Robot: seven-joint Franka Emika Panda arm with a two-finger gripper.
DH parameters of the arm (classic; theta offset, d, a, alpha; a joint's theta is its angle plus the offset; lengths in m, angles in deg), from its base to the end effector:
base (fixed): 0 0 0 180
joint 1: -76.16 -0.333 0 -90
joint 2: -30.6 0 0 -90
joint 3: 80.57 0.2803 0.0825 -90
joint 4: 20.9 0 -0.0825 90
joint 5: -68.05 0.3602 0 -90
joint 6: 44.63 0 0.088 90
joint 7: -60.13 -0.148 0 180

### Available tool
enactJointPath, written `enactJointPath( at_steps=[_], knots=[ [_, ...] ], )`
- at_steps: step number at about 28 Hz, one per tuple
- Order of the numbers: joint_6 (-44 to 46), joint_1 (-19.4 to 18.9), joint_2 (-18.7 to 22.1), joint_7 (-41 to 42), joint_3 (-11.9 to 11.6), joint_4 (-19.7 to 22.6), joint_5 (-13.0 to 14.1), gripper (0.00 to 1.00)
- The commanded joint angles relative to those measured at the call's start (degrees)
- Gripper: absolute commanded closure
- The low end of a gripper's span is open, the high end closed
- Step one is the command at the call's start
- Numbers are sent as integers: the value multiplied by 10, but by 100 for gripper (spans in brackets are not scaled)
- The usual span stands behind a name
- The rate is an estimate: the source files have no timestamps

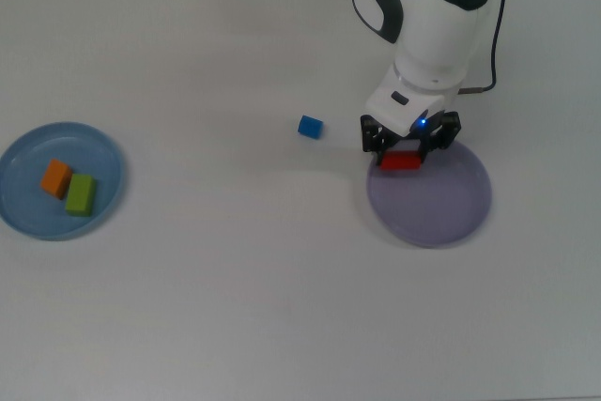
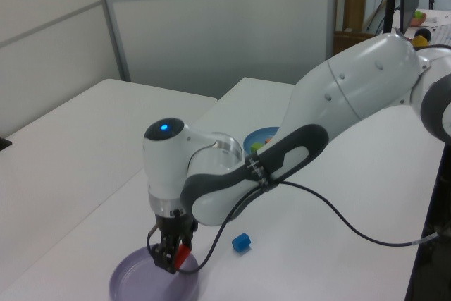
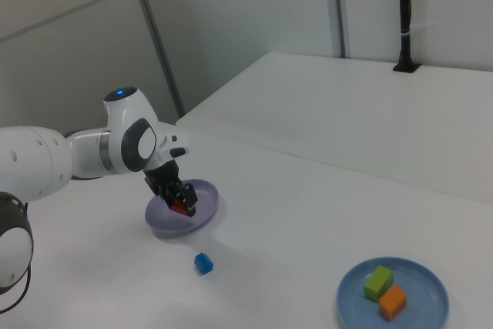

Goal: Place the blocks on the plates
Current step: 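Carry the red block onto the lavender plate and release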

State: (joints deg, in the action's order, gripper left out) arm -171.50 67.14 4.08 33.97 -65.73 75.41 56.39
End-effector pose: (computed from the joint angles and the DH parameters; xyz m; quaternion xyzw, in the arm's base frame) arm 0.6005 0.2381 0.2881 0.9984 0.0219 0.0520 0.0059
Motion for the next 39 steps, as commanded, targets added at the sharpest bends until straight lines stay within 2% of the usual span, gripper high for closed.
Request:
enactJointPath(
  at_steps=[1,2,5,6,7,15,21,23,27,28,30,32,33,39],
  knots=[
    [-22,-20,-20,-20,-4,-10,-13,64],
    [-22,-20,-21,-20,-4,-10,-13,60],
    [-23,-21,-22,-26,-4,-10,-13,33],
    [-23,-21,-21,-30,-4,-12,-12,9],
    [-23,-21,-21,-35,-4,-14,-10,0],
    [-11,-20,-11,-65,-4,-20,-9,0],
    [52,-8,13,-72,-13,-19,-8,0],
    [91,5,21,-84,-25,-18,-8,0],
    [141,8,36,-96,-53,-14,-9,0],
    [158,9,43,-95,-63,-5,-9,0],
    [164,12,52,-95,-68,8,-7,0],
    [163,19,62,-92,-68,29,-6,0],
    [153,23,72,-89,-68,58,-7,0],
    [87,23,92,-34,-66,123,-7,0]
  ],
)
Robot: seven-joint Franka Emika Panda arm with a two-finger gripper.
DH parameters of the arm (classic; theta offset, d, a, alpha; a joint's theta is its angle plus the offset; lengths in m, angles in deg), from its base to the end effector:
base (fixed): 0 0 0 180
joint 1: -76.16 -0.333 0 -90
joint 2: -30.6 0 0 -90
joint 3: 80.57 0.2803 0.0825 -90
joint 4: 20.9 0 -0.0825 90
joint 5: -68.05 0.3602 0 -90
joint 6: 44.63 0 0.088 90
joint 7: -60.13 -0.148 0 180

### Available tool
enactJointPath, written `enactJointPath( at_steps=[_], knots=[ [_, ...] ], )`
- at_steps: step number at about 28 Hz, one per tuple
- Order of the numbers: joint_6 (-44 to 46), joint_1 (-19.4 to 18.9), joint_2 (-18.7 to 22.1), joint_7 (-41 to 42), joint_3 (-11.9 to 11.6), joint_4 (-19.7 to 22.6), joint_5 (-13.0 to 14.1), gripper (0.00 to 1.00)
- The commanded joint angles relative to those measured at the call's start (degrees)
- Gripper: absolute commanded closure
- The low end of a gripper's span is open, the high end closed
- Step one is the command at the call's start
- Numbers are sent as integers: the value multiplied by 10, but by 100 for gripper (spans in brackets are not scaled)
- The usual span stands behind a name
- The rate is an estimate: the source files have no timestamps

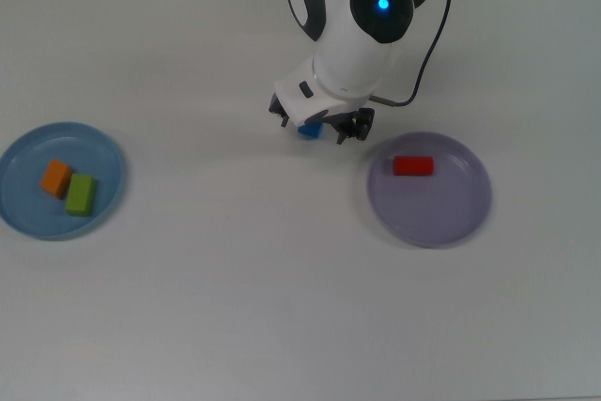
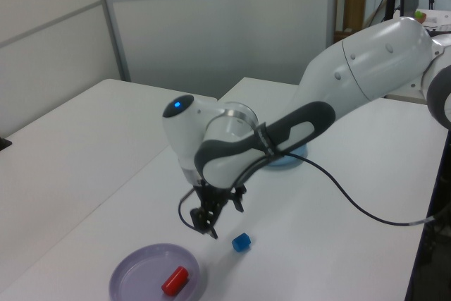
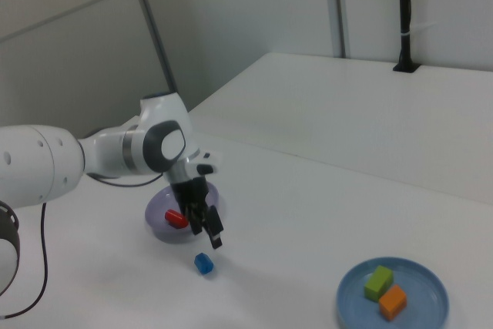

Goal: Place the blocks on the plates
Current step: 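Move the gripper to the blue block and grasp it, then carry the blue block onto the lavender plate and release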

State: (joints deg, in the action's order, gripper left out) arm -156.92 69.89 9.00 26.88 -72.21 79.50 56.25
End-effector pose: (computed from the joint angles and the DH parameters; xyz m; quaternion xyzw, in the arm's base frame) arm 0.5790 0.1257 0.2846 0.9876 -0.1174 -0.0482 0.0921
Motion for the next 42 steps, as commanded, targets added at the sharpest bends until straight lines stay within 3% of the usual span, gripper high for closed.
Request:
enactJointPath(
  at_steps=[1,5,21,26,29,42],
  knots=[
    [-70,-3,45,44,-1,88,-5,0],
    [-91,12,45,64,2,94,-2,0],
    [-91,8,68,75,2,127,-3,4],
    [-83,6,78,37,2,134,-2,3],
    [-84,5,74,-19,2,133,-2,0],
    [-119,5,45,-14,3,136,22,0]
  ],
)
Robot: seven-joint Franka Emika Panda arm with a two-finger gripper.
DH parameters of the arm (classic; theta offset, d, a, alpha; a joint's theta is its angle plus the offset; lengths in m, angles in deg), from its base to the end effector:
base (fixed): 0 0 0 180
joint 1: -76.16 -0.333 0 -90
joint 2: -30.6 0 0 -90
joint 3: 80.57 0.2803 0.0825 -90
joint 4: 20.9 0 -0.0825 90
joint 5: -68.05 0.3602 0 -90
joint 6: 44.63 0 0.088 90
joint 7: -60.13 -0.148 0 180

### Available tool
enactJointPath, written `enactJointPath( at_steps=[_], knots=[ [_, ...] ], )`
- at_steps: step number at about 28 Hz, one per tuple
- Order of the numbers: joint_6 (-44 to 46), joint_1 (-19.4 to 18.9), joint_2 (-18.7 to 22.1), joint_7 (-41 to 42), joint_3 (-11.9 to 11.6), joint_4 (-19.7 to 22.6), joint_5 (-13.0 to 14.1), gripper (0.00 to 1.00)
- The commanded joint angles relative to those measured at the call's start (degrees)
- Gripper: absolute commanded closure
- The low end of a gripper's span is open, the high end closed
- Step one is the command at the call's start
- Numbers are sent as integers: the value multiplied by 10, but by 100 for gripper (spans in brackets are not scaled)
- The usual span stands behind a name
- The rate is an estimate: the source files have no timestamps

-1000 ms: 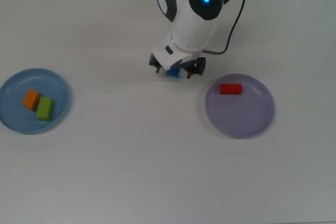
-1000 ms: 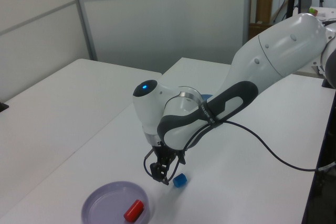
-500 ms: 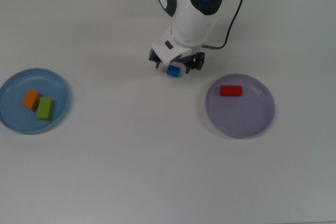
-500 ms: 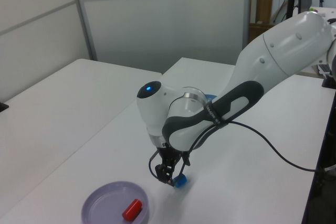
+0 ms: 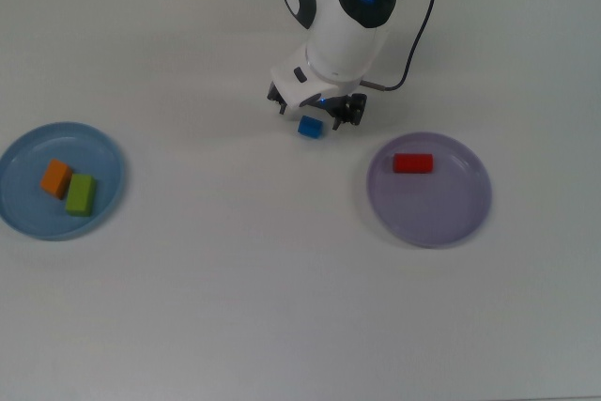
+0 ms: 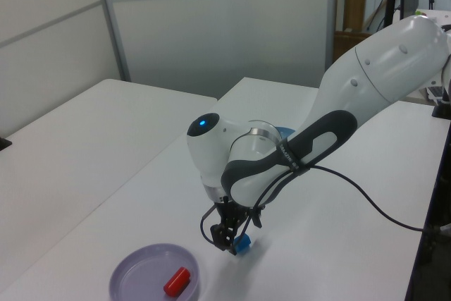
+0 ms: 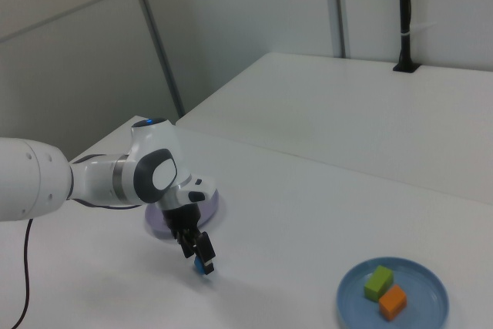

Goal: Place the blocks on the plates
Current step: 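Carry the blue block onto the lavender plate and release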

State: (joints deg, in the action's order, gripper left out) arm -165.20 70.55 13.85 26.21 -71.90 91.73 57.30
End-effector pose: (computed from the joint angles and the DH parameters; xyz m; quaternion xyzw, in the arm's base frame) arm 0.5426 0.1220 0.2554 0.9887 -0.1183 -0.0450 0.0804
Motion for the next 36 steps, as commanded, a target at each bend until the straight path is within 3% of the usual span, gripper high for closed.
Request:
enactJointPath(
  at_steps=[1,6,10,12,13,15,26,32,36],
  knots=[
    [-50,-2,-8,-7,-1,14,12,0],
    [-67,-3,-17,-7,-1,12,12,1],
    [-71,-3,-19,-5,-1,11,12,52],
    [-71,-3,-19,0,-1,10,12,73],
    [-71,-3,-18,1,-1,10,12,90],
    [-71,-3,-17,1,-1,10,12,100],
    [-64,3,7,20,-1,3,13,100],
    [-64,8,7,48,-1,-43,42,100],
    [-71,6,-4,57,-1,-76,46,100]
  ],
)
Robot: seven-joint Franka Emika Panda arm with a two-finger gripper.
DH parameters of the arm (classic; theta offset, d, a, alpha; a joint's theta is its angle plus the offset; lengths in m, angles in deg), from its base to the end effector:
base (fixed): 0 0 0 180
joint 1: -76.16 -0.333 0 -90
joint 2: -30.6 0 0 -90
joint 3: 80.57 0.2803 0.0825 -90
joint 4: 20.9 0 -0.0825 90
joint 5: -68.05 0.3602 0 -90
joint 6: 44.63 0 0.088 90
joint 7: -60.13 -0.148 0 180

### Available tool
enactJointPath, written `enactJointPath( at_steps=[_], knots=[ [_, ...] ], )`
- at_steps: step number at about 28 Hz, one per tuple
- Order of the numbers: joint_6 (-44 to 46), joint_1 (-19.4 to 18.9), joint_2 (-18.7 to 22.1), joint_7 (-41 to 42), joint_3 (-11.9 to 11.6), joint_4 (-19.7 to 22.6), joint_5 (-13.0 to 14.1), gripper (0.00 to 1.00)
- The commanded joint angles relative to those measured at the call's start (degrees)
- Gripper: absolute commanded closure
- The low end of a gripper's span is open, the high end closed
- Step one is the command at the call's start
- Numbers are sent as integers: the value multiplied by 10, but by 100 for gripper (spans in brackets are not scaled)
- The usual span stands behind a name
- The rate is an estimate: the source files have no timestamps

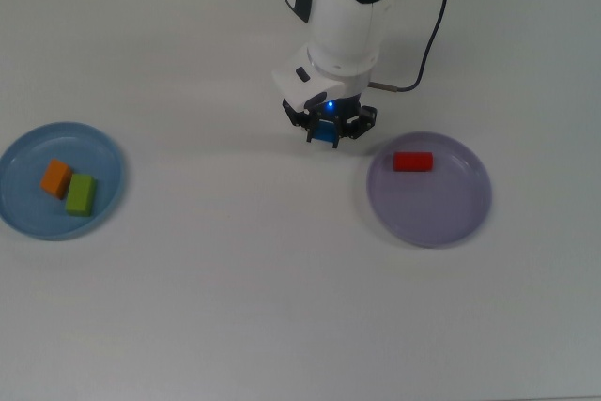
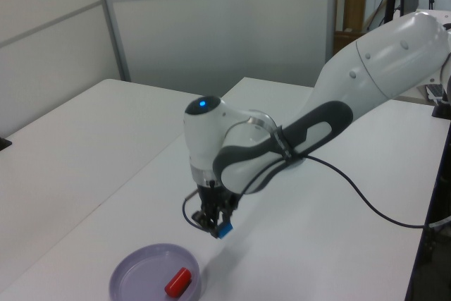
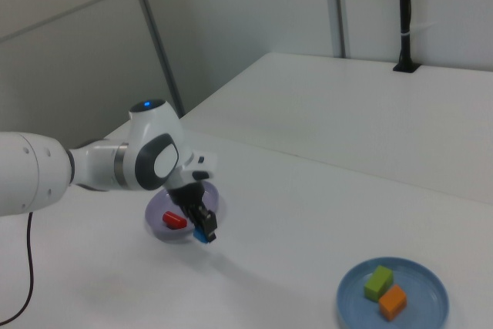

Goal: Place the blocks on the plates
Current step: 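Carry the blue block onto the lavender plate and release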

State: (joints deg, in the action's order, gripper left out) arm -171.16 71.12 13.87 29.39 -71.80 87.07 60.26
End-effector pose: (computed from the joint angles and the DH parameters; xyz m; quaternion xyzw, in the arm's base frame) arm 0.5813 0.1313 0.2974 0.9930 -0.1115 0.0296 0.0240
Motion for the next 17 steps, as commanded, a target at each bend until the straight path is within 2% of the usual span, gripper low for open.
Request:
enactJointPath(
  at_steps=[1,4,6,9,13,16,17],
  knots=[
    [-13,-1,-11,25,-2,-37,17,100],
    [-37,-6,-35,24,3,-66,25,100],
    [-83,-6,-53,20,23,-73,25,100],
    [-129,-8,-70,16,36,-74,23,100],
    [-162,-42,-97,-17,37,-76,12,100],
    [-168,-45,-105,-28,37,-77,-2,98],
    [-178,-45,-110,-32,38,-77,-5,94]
  ],
)
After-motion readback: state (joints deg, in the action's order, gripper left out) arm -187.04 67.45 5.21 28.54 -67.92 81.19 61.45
